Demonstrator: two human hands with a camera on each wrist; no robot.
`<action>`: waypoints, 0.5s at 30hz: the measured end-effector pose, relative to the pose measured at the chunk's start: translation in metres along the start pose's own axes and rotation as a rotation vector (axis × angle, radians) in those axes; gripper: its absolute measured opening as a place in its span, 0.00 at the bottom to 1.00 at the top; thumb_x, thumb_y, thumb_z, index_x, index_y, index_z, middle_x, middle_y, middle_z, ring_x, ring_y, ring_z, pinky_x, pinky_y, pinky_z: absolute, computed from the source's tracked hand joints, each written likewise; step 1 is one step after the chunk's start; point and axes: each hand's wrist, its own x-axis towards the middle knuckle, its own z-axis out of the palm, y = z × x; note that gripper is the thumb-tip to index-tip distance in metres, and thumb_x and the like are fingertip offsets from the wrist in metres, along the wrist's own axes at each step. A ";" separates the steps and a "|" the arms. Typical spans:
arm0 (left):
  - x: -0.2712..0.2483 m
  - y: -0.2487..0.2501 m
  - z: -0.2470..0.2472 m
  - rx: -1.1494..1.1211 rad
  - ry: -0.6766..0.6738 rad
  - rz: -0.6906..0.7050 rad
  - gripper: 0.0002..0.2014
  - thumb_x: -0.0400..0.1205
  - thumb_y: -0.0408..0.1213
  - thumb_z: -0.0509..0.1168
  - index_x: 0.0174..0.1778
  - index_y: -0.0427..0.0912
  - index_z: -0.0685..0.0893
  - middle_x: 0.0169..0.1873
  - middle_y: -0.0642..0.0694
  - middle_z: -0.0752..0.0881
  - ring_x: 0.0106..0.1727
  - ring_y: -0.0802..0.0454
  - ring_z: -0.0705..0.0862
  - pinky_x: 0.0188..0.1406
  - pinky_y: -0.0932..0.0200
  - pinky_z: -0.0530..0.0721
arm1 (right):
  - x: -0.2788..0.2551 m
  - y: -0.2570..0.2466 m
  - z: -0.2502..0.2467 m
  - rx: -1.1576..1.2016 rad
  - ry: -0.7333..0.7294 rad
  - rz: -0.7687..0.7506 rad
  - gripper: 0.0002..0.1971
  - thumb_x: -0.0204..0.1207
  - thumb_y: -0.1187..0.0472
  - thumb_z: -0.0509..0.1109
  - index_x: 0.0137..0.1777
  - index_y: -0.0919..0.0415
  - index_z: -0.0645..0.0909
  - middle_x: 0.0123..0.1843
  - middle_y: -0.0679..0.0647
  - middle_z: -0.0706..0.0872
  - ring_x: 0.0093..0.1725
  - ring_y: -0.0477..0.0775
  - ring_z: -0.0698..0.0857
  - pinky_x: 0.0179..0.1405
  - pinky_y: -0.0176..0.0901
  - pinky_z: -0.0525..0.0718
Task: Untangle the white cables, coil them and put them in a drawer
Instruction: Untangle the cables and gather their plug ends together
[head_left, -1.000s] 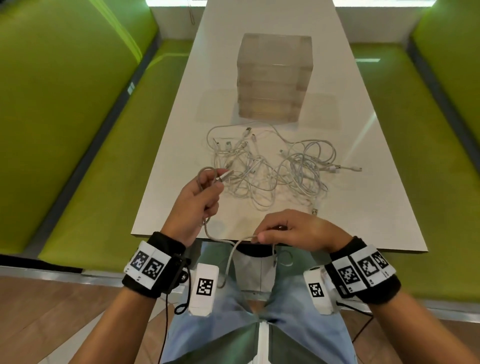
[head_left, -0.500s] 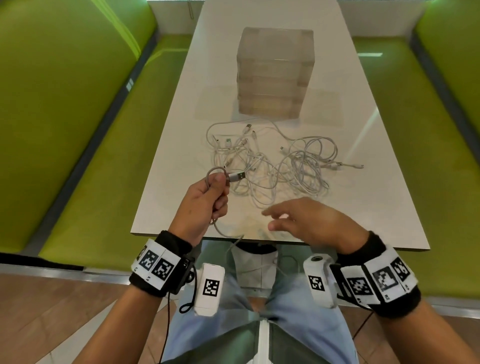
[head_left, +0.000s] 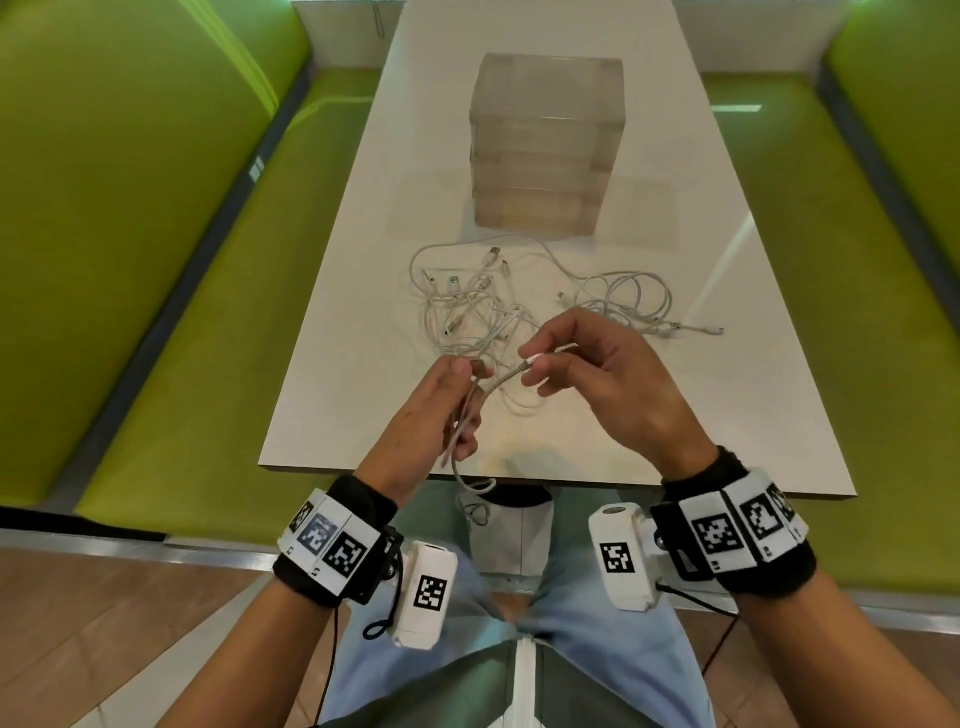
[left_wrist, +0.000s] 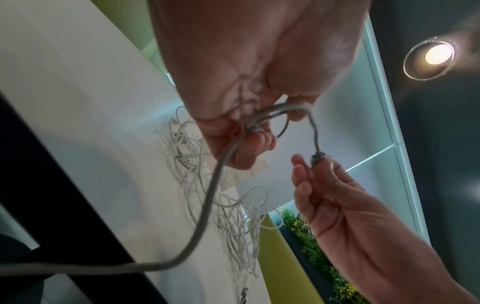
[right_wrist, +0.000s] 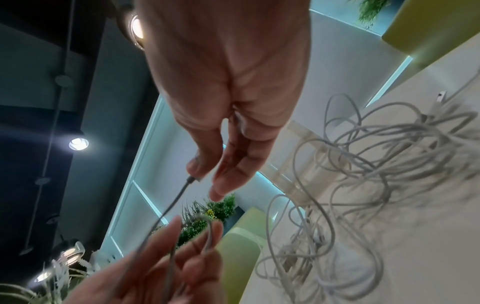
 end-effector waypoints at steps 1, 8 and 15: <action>0.000 -0.001 0.000 -0.035 0.012 -0.025 0.16 0.81 0.53 0.55 0.51 0.44 0.78 0.34 0.45 0.73 0.29 0.54 0.73 0.25 0.61 0.73 | 0.000 -0.003 -0.003 0.042 -0.004 -0.031 0.05 0.75 0.75 0.67 0.44 0.67 0.80 0.41 0.60 0.88 0.40 0.59 0.89 0.41 0.47 0.87; 0.000 -0.003 -0.002 0.231 0.005 -0.026 0.34 0.75 0.72 0.50 0.46 0.45 0.86 0.51 0.47 0.86 0.54 0.51 0.86 0.51 0.55 0.85 | 0.003 -0.025 -0.018 0.073 0.005 -0.128 0.06 0.74 0.76 0.68 0.45 0.66 0.82 0.36 0.58 0.88 0.37 0.59 0.87 0.40 0.45 0.86; -0.002 0.016 0.006 0.159 -0.203 0.105 0.24 0.81 0.56 0.60 0.57 0.36 0.83 0.53 0.40 0.89 0.53 0.44 0.89 0.57 0.52 0.86 | 0.006 -0.025 -0.014 -0.274 -0.234 -0.023 0.05 0.72 0.70 0.74 0.47 0.64 0.86 0.34 0.57 0.87 0.33 0.51 0.84 0.37 0.39 0.84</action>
